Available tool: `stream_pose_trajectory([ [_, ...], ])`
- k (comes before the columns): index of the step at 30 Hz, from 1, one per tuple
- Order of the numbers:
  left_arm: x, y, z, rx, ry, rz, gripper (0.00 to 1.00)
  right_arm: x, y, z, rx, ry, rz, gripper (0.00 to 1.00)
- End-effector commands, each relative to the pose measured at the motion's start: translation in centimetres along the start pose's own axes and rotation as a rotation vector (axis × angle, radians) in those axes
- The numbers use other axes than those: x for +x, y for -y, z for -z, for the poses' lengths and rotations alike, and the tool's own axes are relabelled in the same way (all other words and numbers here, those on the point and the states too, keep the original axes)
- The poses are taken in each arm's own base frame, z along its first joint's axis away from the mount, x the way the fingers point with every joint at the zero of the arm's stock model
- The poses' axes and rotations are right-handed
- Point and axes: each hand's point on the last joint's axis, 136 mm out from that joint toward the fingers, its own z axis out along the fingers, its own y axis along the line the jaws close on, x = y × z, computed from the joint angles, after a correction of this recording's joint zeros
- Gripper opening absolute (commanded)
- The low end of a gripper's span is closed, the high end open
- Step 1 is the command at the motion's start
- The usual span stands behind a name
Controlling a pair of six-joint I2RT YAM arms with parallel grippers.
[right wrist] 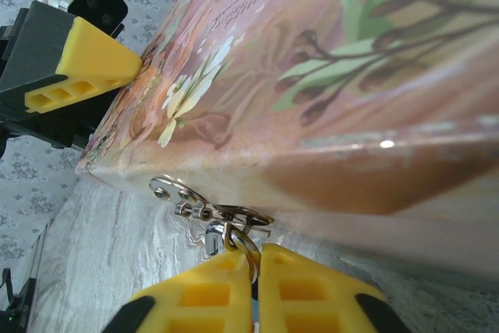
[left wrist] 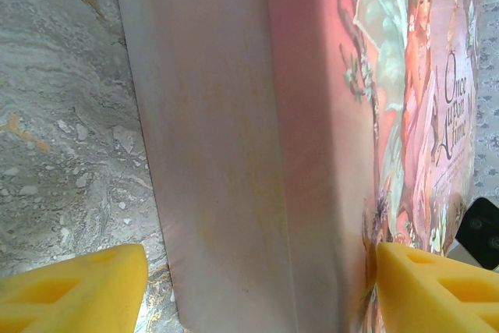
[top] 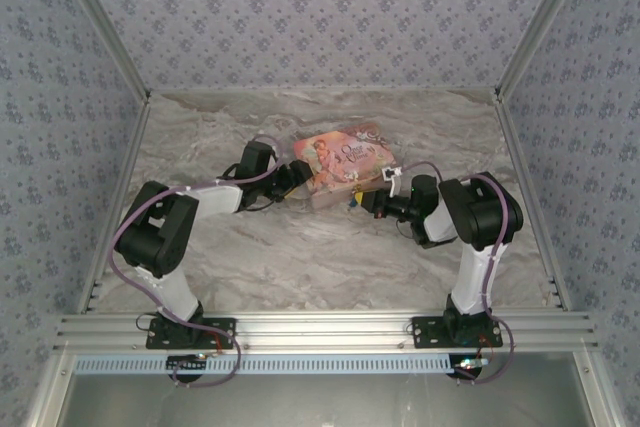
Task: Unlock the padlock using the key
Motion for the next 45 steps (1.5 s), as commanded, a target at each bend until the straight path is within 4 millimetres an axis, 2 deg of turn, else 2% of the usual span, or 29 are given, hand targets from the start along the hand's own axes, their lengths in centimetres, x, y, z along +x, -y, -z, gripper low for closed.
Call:
stream_pose_trajectory([
  [1,3.5,-5.8,0.1,-0.2,-0.089,0.073,0.75,0.3,0.3,0.1,0.007,-0.005,-0.003,0.03],
  [3,3.5,-5.7,0.2,-0.202,-0.087,0.072,0.75,0.1,0.4,0.3,0.019,0.003,-0.01,0.0],
  [10,3.8,-6.1,0.5,-0.217,-0.087,0.069,0.75,-0.8,1.2,1.2,0.081,0.072,-0.071,0.0],
  [22,6.4,-6.8,0.2,-0.233,-0.113,0.089,0.75,-3.9,1.2,1.9,0.097,0.239,-0.262,0.0],
  [31,7.4,-7.6,0.1,-0.249,-0.114,0.111,0.75,-6.3,1.9,1.3,0.107,0.317,-0.391,0.0],
  [40,7.1,-8.6,0.7,-0.271,-0.094,0.128,0.76,-7.2,3.8,1.3,0.157,0.358,-0.446,0.0],
  [45,5.4,-9.7,2.2,-0.305,-0.059,0.125,0.76,-5.8,3.8,2.8,0.238,0.312,-0.393,0.0],
])
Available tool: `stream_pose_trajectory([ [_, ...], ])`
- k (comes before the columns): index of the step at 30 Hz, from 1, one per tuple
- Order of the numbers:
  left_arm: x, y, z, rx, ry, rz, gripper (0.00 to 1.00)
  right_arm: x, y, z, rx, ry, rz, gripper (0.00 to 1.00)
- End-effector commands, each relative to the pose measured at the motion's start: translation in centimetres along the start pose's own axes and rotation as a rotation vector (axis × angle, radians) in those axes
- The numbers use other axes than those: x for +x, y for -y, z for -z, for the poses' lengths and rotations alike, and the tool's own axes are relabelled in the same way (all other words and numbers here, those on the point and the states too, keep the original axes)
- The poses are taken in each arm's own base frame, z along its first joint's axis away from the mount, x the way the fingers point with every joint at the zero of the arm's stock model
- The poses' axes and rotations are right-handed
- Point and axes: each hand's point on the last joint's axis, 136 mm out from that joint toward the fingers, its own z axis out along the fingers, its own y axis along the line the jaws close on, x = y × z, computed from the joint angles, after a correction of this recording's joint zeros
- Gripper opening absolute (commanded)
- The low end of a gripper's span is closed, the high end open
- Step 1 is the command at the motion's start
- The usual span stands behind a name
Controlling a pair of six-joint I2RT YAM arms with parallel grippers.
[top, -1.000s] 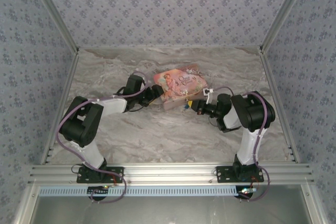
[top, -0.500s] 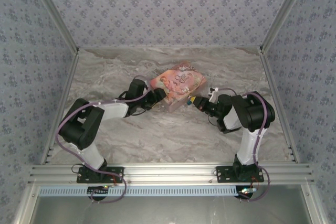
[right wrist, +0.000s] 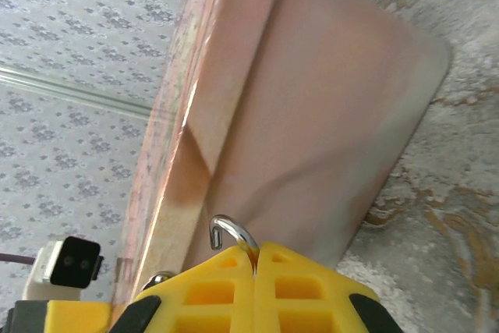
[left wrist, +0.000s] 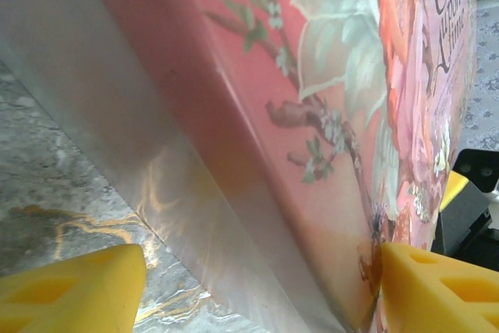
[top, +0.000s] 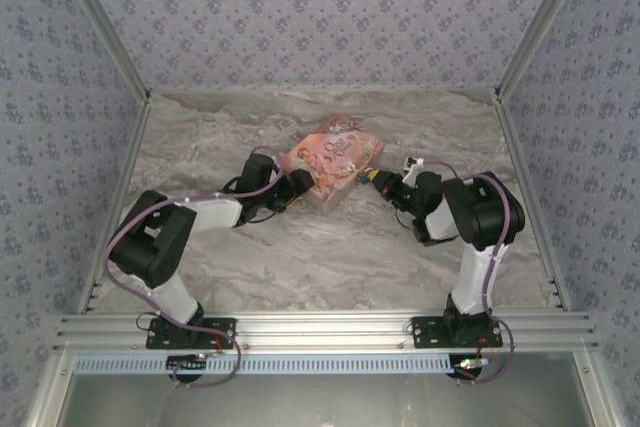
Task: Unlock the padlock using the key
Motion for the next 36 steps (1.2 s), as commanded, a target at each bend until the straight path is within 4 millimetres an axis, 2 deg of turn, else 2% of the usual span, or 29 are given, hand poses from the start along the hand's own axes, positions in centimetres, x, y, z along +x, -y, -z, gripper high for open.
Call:
stream_pose_trajectory([
  [1,2.4,-9.3,1.6,-0.321,-0.075,0.075,0.76,-0.2,0.0,1.5,0.05,0.009,0.068,0.0],
  [4,0.8,-9.5,2.2,-0.325,-0.054,0.076,0.77,0.7,-0.4,2.8,0.085,-0.034,0.128,0.0],
  [8,-1.6,-8.9,2.6,-0.308,-0.028,0.06,0.79,3.7,-1.6,4.2,0.139,-0.189,0.244,0.0],
  [12,-4.2,-6.9,3.6,-0.265,0.028,0.021,0.88,7.8,-3.1,5.9,0.205,-0.402,0.37,0.0],
  [15,-5.8,-4.8,5.0,-0.235,0.079,-0.035,0.94,10.4,-3.4,7.3,0.242,-0.531,0.373,0.0],
  [20,-7.0,-2.7,8.1,-0.226,0.166,-0.107,0.97,14.0,-2.7,9.1,0.336,-0.73,0.394,0.0],
  [24,-6.9,-2.0,9.9,-0.214,0.191,-0.122,0.97,16.3,-2.3,9.0,0.369,-0.839,0.401,0.0],
  [28,-6.8,-1.7,11.4,-0.217,0.216,-0.129,0.97,17.1,-1.8,7.5,0.367,-0.855,0.384,0.02],
  [30,-6.9,-1.5,12.3,-0.211,0.235,-0.133,0.98,16.8,-2.5,6.7,0.342,-0.821,0.395,0.21],
  [32,-7.1,-1.1,13.2,-0.203,0.255,-0.138,0.98,15.8,-3.4,6.3,0.321,-0.777,0.426,0.31],
  [36,-7.5,-0.8,15.7,-0.21,0.326,-0.167,0.99,12.4,-4.5,6.8,0.346,-0.677,0.507,0.39],
])
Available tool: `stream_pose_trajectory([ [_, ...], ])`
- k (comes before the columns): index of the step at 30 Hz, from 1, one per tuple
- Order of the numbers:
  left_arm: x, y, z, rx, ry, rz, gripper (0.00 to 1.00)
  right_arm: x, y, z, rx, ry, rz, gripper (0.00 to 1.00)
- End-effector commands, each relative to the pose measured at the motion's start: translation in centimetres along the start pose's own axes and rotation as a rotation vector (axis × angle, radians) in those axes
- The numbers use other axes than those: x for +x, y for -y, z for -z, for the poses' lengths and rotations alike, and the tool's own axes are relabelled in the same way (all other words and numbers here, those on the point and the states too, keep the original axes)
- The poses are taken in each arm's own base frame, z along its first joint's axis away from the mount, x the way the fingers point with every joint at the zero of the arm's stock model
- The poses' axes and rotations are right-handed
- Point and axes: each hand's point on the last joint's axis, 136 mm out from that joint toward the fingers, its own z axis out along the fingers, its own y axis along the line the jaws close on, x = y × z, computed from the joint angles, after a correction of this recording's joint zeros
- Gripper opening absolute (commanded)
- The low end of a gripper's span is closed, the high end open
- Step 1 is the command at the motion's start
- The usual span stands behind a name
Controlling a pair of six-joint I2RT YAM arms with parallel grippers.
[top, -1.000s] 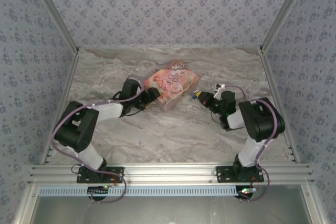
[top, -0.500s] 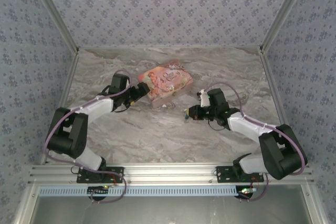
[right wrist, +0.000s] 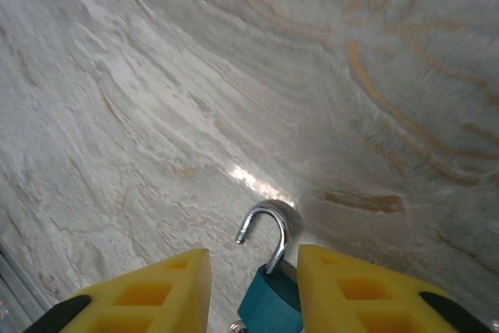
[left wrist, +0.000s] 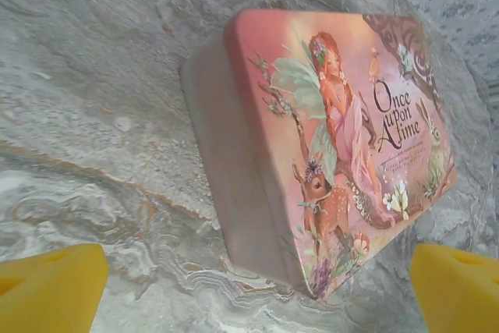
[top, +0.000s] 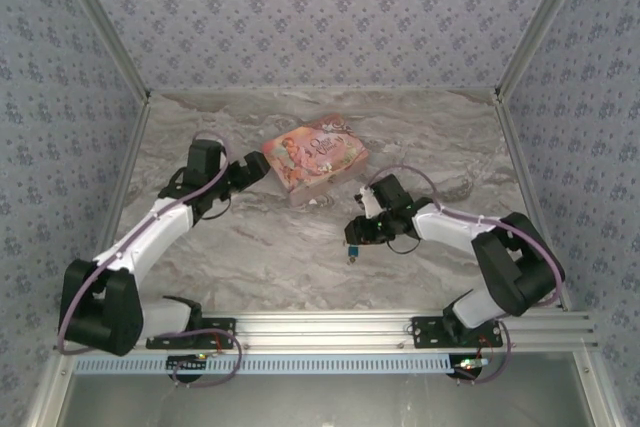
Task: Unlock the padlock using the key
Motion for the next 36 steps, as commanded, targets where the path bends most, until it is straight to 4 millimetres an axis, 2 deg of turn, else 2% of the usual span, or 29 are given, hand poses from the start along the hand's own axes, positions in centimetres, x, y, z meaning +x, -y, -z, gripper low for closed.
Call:
stream_pose_trajectory([
  [1,-0.8,-0.8,2.2,-0.032,0.066,-0.039,0.99,-3.1,0.2,3.3,0.055,0.129,0.05,0.4],
  [4,-1.6,-1.9,3.9,-0.062,0.147,-0.055,0.99,-4.8,1.8,6.5,0.114,0.245,0.06,0.45],
  [8,-3.0,-4.2,6.8,-0.141,0.315,-0.106,0.99,-6.7,5.4,11.9,0.294,0.448,0.08,0.57],
  [10,-3.7,-5.4,8.2,-0.188,0.421,-0.158,0.99,-7.1,7.6,14.6,0.404,0.547,0.071,0.65],
  [12,-4.3,-7.0,9.6,-0.255,0.531,-0.216,1.0,-7.4,9.9,17.2,0.524,0.648,0.068,0.78],
  [15,-4.7,-8.7,10.7,-0.334,0.643,-0.309,1.0,-7.6,12.9,19.5,0.643,0.764,0.054,0.95],
  [16,-4.8,-8.9,10.8,-0.351,0.66,-0.347,0.99,-7.5,13.9,19.9,0.673,0.786,0.036,0.97],
  [19,-5.0,-10.2,10.7,-0.435,0.67,-0.422,1.0,-7.6,16.8,19.9,0.751,0.815,0.058,1.0],
  [24,-5.1,-12.1,8.1,-0.477,0.606,-0.501,0.99,-8.6,20.7,18.2,0.75,0.85,0.016,1.0],
  [29,-5.6,-13.1,5.6,-0.448,0.588,-0.557,0.99,-10.9,21.2,17.6,0.743,0.908,0.109,1.0],
  [33,-6.1,-13.3,3.9,-0.391,0.596,-0.587,1.0,-10.8,22.5,15.6,0.689,0.921,0.106,1.0],
  [36,-6.4,-13.0,2.5,-0.342,0.598,-0.608,0.99,-11.1,22.8,15.3,0.682,0.868,0.099,1.0],
])
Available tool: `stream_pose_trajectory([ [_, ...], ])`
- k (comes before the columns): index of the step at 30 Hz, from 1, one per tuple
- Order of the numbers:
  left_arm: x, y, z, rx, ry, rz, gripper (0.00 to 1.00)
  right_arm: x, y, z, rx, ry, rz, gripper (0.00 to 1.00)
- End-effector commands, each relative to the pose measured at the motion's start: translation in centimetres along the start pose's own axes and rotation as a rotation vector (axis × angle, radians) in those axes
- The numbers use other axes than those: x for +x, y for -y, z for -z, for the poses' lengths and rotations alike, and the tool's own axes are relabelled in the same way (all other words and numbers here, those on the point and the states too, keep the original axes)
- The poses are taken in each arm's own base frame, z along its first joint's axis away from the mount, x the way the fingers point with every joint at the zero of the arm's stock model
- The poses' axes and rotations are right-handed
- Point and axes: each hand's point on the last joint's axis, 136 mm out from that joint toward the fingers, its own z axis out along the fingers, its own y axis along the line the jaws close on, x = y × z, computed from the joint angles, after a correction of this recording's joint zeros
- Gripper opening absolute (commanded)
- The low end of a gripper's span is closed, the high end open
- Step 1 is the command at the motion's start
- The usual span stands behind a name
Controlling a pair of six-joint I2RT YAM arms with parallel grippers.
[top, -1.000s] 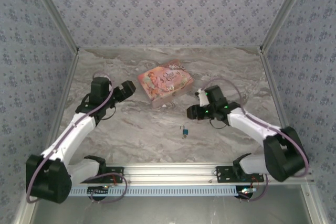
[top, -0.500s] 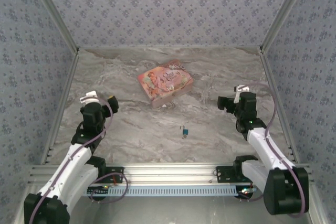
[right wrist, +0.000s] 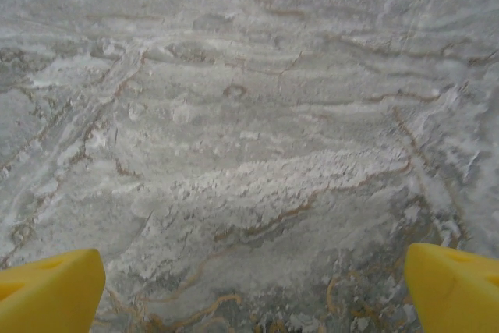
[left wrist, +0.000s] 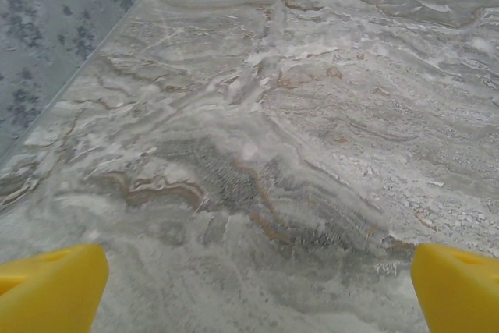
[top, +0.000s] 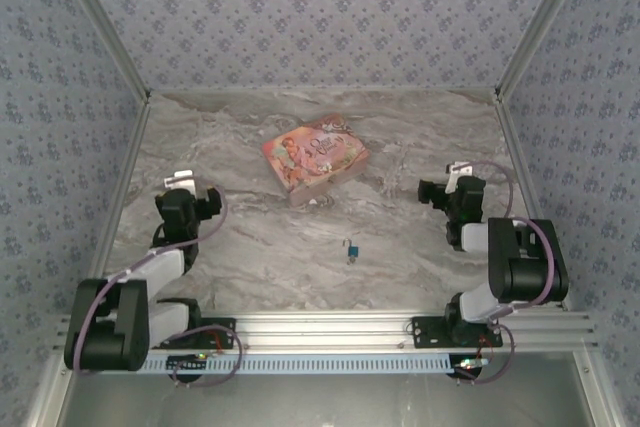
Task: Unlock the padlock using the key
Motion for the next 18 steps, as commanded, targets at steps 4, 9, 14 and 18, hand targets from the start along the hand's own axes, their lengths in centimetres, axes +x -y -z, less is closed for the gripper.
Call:
stream_pose_trajectory([
  [4,-3.2,1.9,-2.1,0.098,0.154,-0.034,1.0,-2.6,-0.6,-0.3,-0.013,0.078,0.041,1.0],
  [9,-1.5,2.5,-4.3,0.125,0.088,-0.047,0.99,-2.6,-0.8,-0.3,-0.001,0.081,0.055,1.0],
  [14,-1.5,1.5,-5.6,0.107,0.033,0.0,0.99,-2.6,-0.7,-0.3,-0.005,0.078,0.051,1.0],
  [18,-1.5,1.5,-5.6,0.106,0.028,-0.002,1.0,-2.6,-0.7,-0.3,-0.004,0.077,0.052,1.0],
])
